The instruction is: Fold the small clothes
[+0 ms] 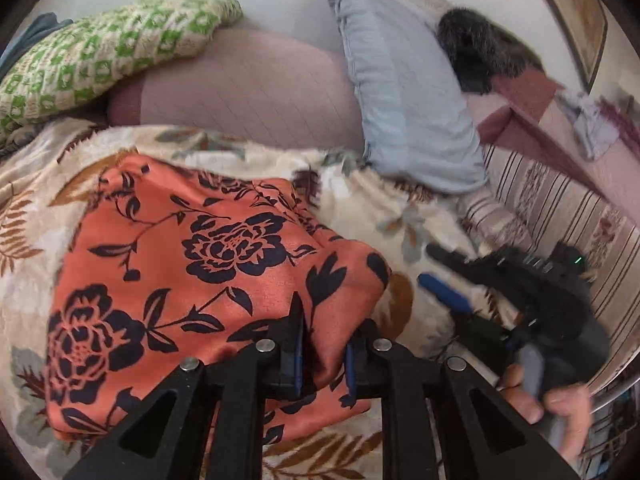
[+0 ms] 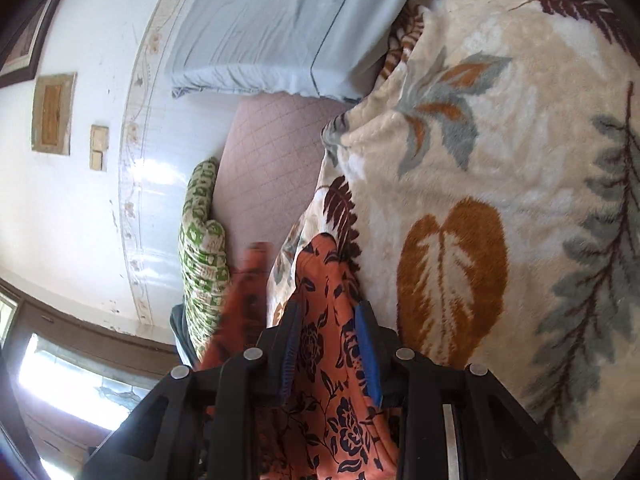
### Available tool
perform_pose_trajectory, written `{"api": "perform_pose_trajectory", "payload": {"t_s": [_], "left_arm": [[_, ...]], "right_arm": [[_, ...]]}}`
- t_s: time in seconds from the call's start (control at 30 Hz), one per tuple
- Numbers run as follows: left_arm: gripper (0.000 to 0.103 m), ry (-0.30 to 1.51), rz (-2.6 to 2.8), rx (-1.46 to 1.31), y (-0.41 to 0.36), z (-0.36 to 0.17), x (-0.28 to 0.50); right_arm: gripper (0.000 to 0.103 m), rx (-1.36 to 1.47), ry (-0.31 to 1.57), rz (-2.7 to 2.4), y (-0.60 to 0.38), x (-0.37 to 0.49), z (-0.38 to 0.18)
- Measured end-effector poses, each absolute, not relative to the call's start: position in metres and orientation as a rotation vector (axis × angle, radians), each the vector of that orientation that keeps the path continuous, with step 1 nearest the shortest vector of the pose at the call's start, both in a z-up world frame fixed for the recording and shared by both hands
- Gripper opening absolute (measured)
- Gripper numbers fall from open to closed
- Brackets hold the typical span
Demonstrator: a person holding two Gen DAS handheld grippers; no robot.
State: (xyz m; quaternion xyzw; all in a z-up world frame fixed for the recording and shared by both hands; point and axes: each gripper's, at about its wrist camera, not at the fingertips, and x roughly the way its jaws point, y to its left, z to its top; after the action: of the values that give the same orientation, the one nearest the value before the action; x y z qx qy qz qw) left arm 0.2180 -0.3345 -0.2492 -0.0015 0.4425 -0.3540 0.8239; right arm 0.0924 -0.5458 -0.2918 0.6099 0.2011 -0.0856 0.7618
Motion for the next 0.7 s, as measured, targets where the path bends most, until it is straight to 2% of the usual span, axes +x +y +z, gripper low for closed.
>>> {"api": "perform_pose_trajectory", "payload": {"t_s": [0.07, 0.13, 0.27, 0.4, 0.53, 0.7], "left_arm": [[0.016, 1.045, -0.725, 0.044, -0.343, -0.282, 0.217], [0.017, 0.978, -0.745, 0.059, -0.338, -0.279, 0.208], [0.031, 0.995, -0.837, 0.015, -0.319, -0.255, 0.204], [0.053, 0.882, -0.778, 0.007, -0.280, -0.223, 0.200], [0.058, 0.817, -0.615, -0.009, -0.228, -0.208, 0.219], [0.058, 0.887, -0.407, 0.047, -0.197, -0.236, 0.250]], "right_arm": [[0.031, 1.353, 0.442, -0.191, -0.555, 0.087, -0.295], [0.031, 1.370, 0.444, -0.195, -0.561, 0.085, -0.299], [0.031, 1.368, 0.464, -0.181, -0.563, 0.091, -0.300], [0.031, 1.329, 0.479, -0.120, -0.550, 0.099, -0.292], [0.031, 1.270, 0.453, 0.019, -0.528, 0.115, -0.272], [0.031, 1.168, 0.538, 0.235, -0.480, 0.153, -0.256]]}}
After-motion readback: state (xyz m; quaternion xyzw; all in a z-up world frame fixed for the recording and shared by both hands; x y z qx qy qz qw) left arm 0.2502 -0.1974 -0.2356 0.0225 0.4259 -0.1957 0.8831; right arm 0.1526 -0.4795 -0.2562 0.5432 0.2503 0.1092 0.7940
